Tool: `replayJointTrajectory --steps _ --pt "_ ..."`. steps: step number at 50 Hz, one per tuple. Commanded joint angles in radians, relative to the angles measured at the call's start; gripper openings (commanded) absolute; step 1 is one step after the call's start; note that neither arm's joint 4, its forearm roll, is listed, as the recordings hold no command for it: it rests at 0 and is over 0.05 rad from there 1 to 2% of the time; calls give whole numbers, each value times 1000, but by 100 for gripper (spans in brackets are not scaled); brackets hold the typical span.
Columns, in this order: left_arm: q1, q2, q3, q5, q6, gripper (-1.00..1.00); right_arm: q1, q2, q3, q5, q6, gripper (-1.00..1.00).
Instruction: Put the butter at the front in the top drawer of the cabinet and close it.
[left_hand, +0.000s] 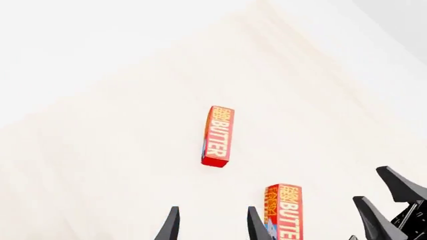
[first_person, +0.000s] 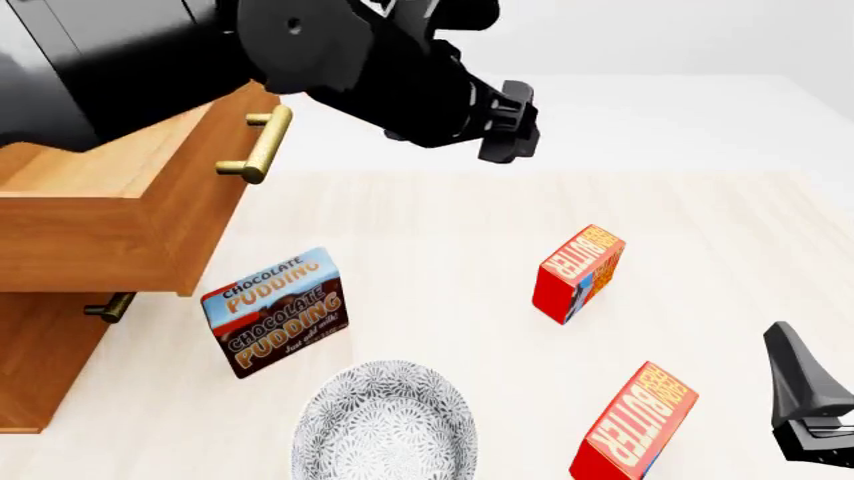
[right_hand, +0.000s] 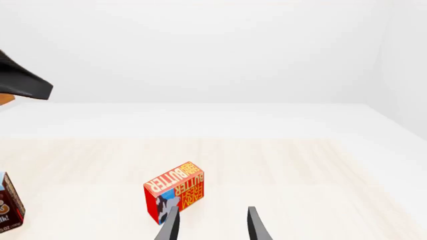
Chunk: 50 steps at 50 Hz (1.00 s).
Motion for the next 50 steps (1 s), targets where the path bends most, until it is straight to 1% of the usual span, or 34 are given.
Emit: replayJointTrajectory --steps 1,5,7,10,11,12,13,14,15,16,17,18,20,21,22,25,27,28,29,31,33,34,35,36,37,43,44,47,48,50 --pt "-34 61 5 -60 -19 100 0 -2 1 1 0 100" --pt "-26 64 15 -69 -14 100 0 -1 1 1 0 100" --pt "5 63 25 -69 -2 100 -1 -5 2 3 1 100" --pt "-15 75 24 -76 -17 100 0 -3 0 2 0 100" --pt "8 84 20 -70 6 100 0 -3 0 3 0 100" --pt "-9 94 21 -79 -9 100 0 -3 0 3 0 100" --pt "-9 94 21 -79 -9 100 0 -3 0 3 0 100" --pt "-2 94 25 -84 -9 100 0 -3 0 3 0 100" --pt "39 93 30 -74 24 100 0 -4 0 3 0 100" --pt "-2 107 26 -86 -8 100 0 -4 0 4 0 100" --pt "-3 107 26 -86 -8 100 0 -4 0 4 0 100" --pt "16 105 24 -89 8 100 0 -4 0 4 0 100" --pt "-11 117 22 -98 -10 100 0 -4 0 3 0 100" --pt "-11 117 22 -98 -10 100 0 -4 0 3 0 100" --pt "-17 146 14 -102 -13 100 0 -3 0 3 0 100" --pt "-19 165 -4 -114 6 100 0 -1 0 1 0 100" --pt "-1 186 -12 -104 21 100 0 0 0 0 0 100" --pt "-22 189 -13 -119 5 100 0 1 0 -1 0 100" --pt "-26 196 -15 -120 4 100 0 1 0 -2 0 100" --pt "-15 199 -27 -124 28 100 0 3 1 -3 0 100" --pt "-27 210 -27 -129 18 100 0 3 1 -4 0 100" --pt "-23 208 -27 -136 24 100 0 3 1 -4 0 100" --pt "3 219 -34 -123 47 100 0 3 1 -4 0 100" --pt "3 219 -35 -122 47 100 0 3 1 -4 0 100" --pt "-20 219 -29 -145 27 100 0 3 1 -4 0 100" --pt "-24 240 -28 -166 25 100 0 3 1 -3 1 100" --pt "-9 247 -31 -165 33 100 0 2 1 -3 0 100" --pt "-17 253 -27 -179 21 100 -1 2 1 -3 0 100" --pt "5 253 -30 -175 42 100 -1 2 1 -3 0 100" --pt "15 258 -32 -172 48 100 -1 2 1 -3 0 100"
